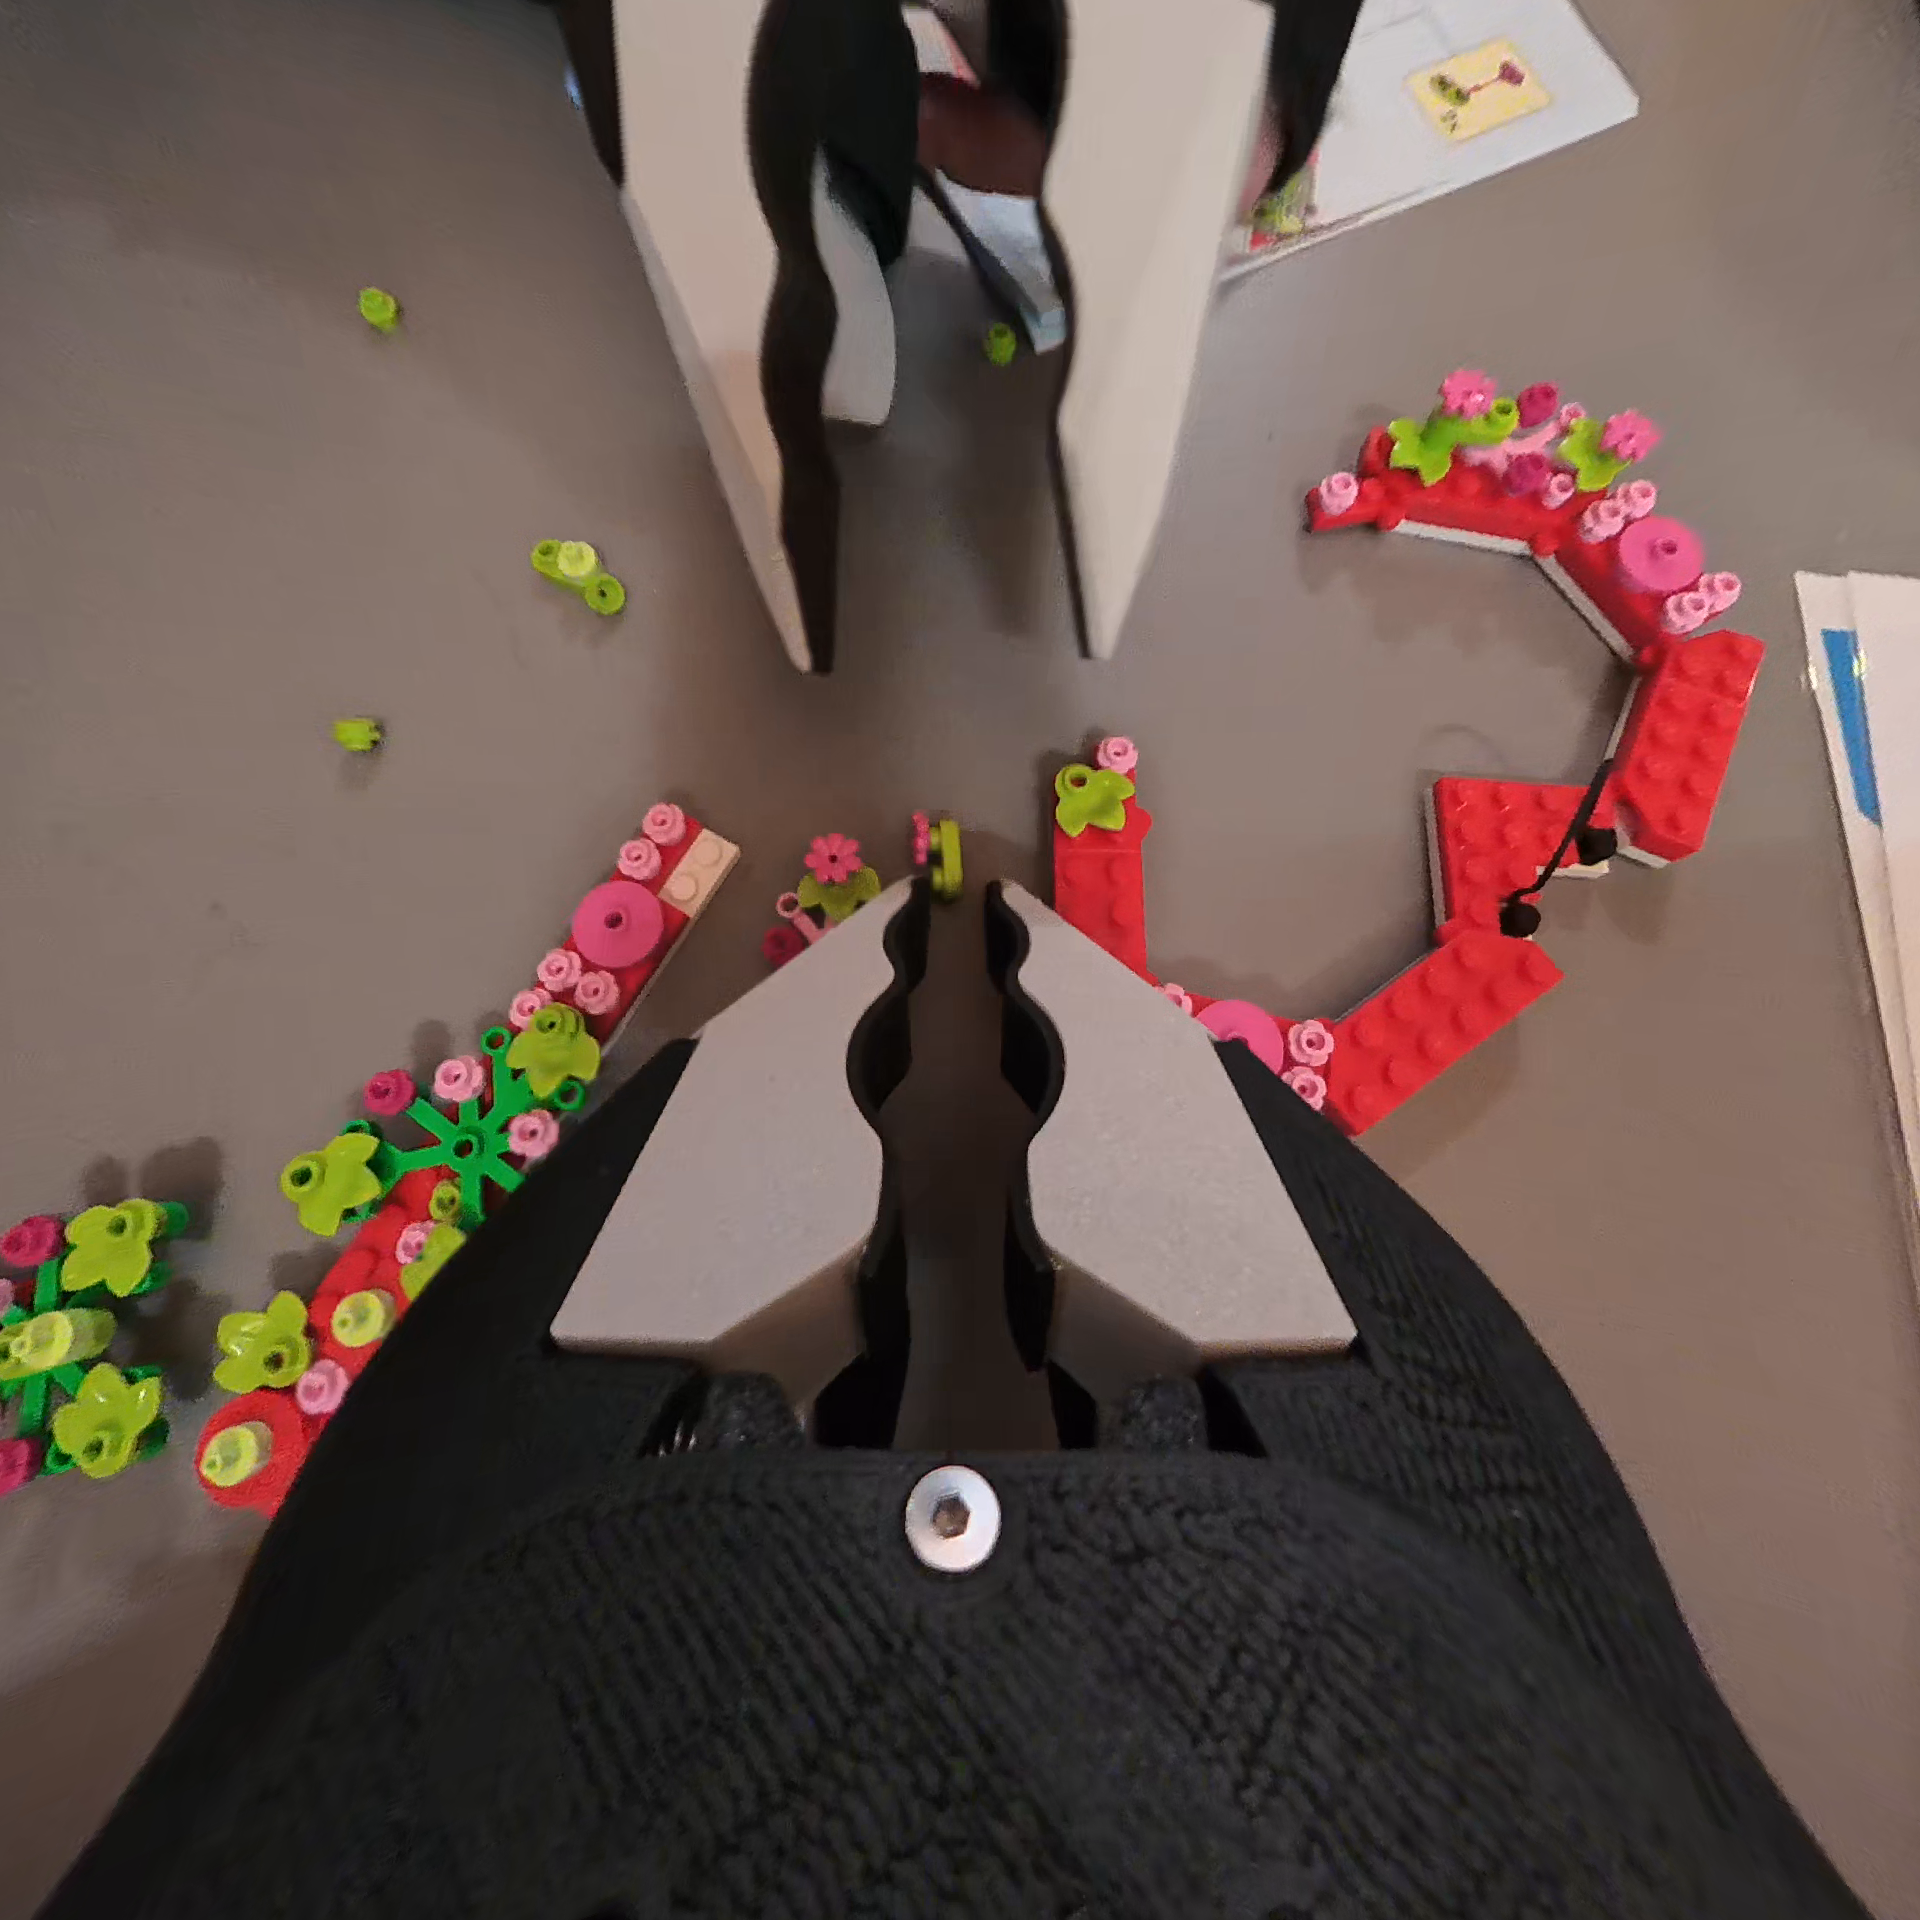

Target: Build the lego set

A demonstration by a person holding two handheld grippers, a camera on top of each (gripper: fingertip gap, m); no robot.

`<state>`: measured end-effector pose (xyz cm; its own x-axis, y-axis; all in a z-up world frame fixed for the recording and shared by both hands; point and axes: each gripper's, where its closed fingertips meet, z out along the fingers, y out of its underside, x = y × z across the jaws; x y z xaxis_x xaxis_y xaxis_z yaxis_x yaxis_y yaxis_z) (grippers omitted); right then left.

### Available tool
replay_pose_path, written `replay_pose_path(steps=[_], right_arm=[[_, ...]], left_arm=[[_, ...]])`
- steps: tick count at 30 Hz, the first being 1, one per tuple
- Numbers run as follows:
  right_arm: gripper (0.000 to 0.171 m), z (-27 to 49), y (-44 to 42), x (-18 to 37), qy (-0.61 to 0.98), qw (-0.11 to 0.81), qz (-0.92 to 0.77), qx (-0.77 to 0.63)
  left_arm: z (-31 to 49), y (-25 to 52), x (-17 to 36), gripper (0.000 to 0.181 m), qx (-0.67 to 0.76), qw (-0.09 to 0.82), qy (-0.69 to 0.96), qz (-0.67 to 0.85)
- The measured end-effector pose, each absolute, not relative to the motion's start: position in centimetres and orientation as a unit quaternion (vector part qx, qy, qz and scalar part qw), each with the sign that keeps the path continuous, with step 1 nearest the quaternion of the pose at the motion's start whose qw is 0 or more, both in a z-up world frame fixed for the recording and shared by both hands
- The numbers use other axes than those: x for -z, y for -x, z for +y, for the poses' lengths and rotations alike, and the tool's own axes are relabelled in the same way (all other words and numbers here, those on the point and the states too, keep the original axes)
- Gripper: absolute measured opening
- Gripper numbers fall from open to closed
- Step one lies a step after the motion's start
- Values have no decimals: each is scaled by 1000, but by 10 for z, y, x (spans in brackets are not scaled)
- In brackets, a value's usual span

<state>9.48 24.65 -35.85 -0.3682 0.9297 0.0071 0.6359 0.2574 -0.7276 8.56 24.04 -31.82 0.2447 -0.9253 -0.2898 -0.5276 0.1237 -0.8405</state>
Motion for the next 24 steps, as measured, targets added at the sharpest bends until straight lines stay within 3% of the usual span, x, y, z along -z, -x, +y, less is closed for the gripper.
replay_pose_path(steps=[5,10,15,19,24], right_arm=[[3,251,-89,353,542,224,-724,-362],[3,249,-82,327,562,215,-655,-457],[3,246,-83,312,561,208,-628,-498],[3,247,-85,311,565,204,-621,-504],[3,245,-85,312,566,198,-622,-504]], left_arm=[[236,-87,319,39,183,483,603,608],[252,-82,323,38,67,529,571,624],[252,-85,315,16,-11,575,509,640],[249,-89,313,24,-15,580,495,647],[246,-91,313,9,-20,578,487,655]])
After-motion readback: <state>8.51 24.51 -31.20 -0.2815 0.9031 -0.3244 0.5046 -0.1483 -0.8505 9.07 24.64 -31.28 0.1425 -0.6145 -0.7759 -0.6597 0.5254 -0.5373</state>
